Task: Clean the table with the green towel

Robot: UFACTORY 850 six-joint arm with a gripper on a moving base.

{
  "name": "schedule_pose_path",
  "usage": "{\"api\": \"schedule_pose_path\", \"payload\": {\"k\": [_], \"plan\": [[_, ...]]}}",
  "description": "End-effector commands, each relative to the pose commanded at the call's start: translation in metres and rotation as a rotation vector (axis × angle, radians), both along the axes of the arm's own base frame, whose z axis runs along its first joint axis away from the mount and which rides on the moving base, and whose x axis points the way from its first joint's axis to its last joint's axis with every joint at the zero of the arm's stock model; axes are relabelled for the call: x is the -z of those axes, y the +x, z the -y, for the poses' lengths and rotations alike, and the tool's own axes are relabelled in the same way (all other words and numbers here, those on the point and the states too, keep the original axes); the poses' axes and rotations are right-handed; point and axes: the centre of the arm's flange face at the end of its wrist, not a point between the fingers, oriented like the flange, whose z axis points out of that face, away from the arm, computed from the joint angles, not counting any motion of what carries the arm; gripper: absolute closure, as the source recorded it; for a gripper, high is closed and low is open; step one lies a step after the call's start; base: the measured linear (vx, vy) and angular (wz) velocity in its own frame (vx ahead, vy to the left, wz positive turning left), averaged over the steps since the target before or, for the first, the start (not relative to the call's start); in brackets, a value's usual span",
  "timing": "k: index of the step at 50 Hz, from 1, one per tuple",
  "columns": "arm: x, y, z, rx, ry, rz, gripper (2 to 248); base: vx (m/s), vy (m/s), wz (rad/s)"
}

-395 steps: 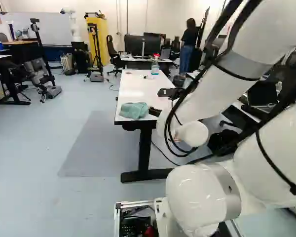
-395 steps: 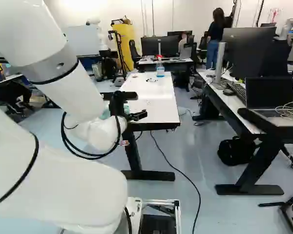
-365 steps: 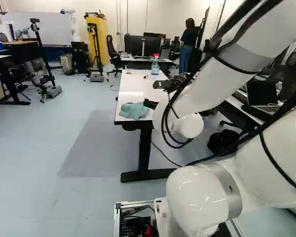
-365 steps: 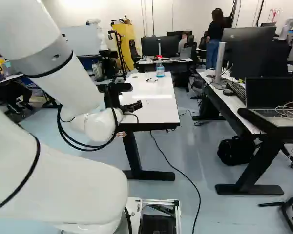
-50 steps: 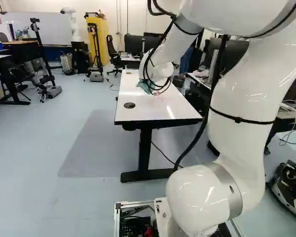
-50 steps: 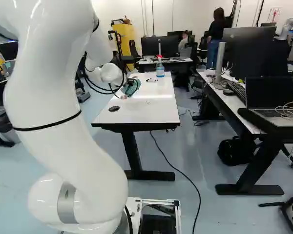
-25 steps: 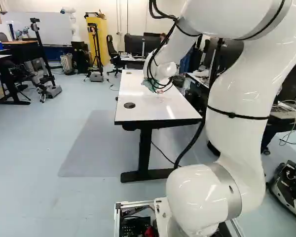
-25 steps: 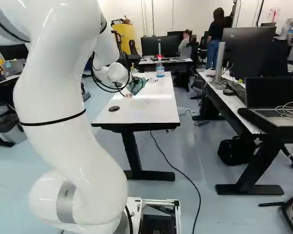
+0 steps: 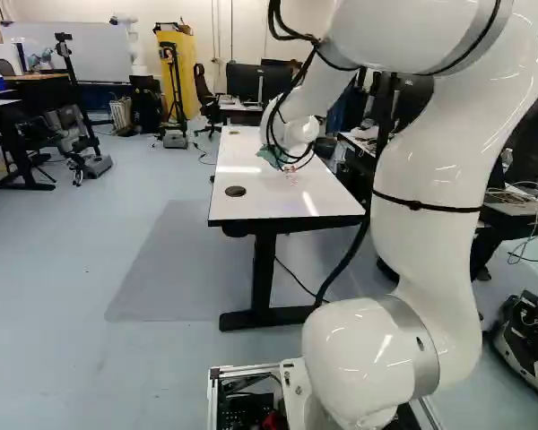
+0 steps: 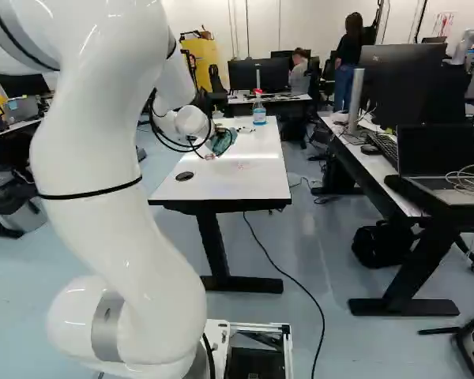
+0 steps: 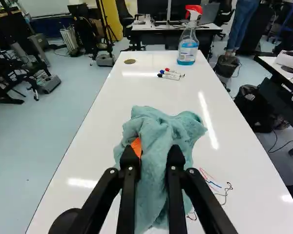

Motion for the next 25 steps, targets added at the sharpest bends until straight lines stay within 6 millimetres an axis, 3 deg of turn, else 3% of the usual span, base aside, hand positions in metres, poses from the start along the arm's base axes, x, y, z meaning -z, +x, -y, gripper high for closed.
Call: {"api": "schedule_pose_path", "payload": {"k": [25], "plan": [[0.026,0.007,0.007,0.012,-0.001,-0.009,187,0.0,0.0,0.0]]}}
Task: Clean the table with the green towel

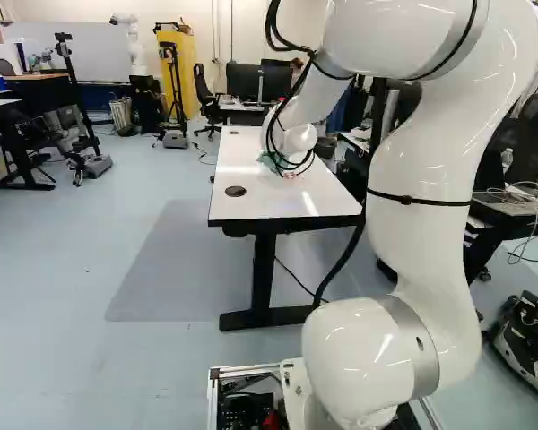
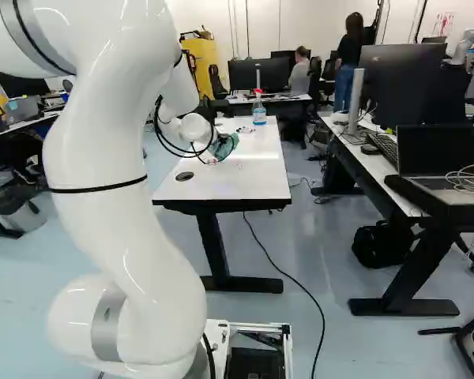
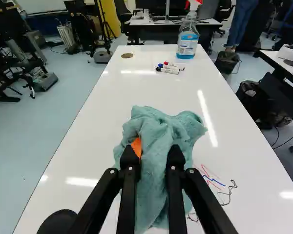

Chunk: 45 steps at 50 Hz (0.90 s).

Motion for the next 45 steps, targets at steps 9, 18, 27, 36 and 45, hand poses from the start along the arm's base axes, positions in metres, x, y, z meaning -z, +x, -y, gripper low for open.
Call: {"api": "schedule_pose_path", "payload": {"k": [9,18,27,36,45], "plan": [[0.009,0.002,0.002,0.004,0.0,0.004,187,0.0,0.0,0.0],[0.019,0.002,0.002,0.003,-0.001,-0.013,187,0.0,0.0,0.0],[0.03,0.002,0.002,0.003,-0.002,-0.031,187,0.0,0.0,0.0],[0.04,0.004,0.002,0.004,-0.002,-0.049,187,0.0,0.0,0.0],[0.043,0.004,0.002,0.004,-0.002,-0.052,187,0.0,0.0,0.0]]}}
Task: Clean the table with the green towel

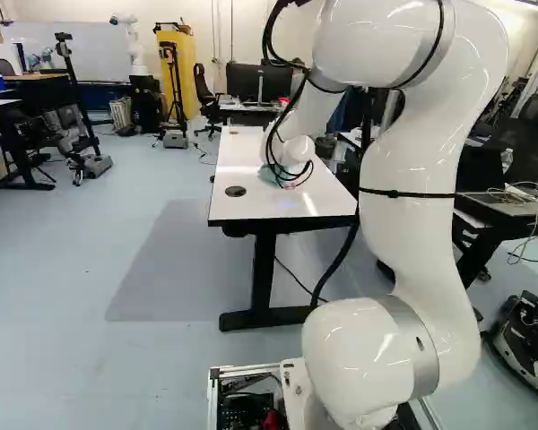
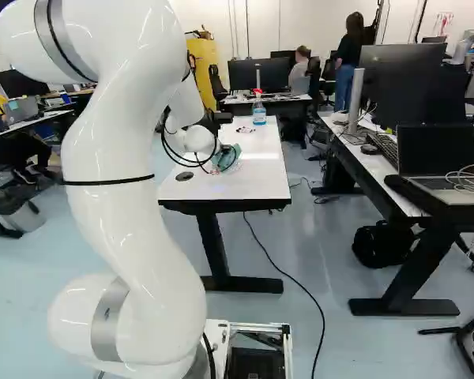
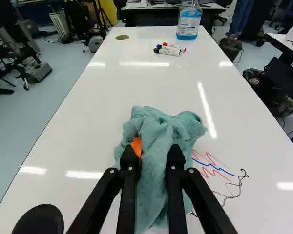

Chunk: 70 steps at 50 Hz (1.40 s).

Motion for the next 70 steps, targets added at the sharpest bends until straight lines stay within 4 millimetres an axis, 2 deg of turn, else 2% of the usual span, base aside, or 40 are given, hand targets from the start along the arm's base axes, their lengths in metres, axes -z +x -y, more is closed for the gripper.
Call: {"api": "schedule_pose_path", "payload": {"k": [70], "plan": [[0.0098,-0.0069,0.0,-0.002,-0.002,-0.133,187,0.0,0.0,0.0]]}}
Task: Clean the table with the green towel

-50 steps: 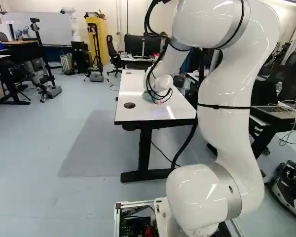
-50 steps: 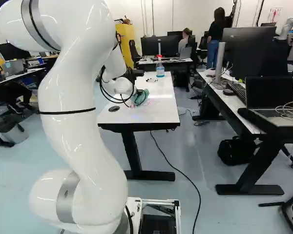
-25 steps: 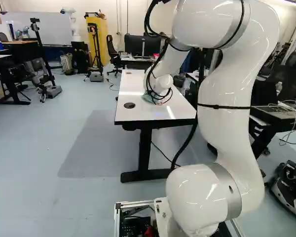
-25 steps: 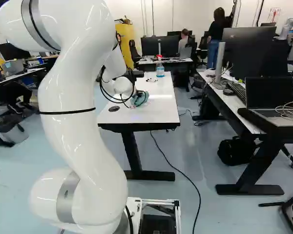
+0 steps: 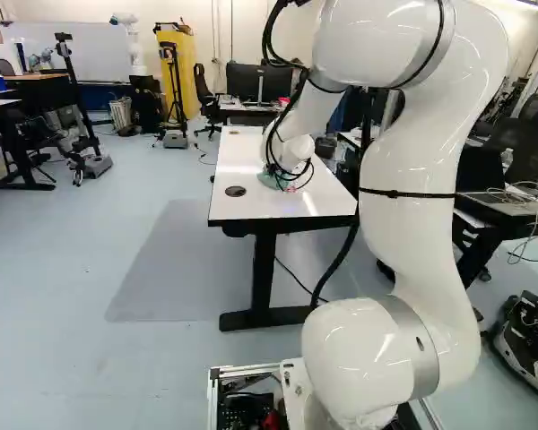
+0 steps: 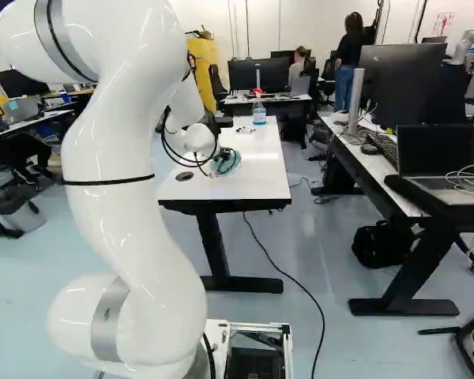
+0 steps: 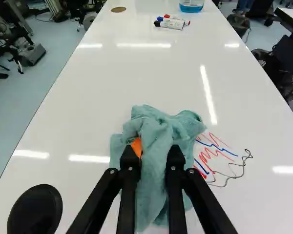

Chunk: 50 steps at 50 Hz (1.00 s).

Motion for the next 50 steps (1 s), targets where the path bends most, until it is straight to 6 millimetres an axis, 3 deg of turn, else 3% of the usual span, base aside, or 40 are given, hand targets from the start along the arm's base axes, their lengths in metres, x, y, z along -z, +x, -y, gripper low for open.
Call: {"api": "schedule_pose_path", "payload": {"k": [50], "plan": [[0.0011,-0.0009,0.0,0.0,0.0,-0.016,187,0.0,0.0,0.0]]}}
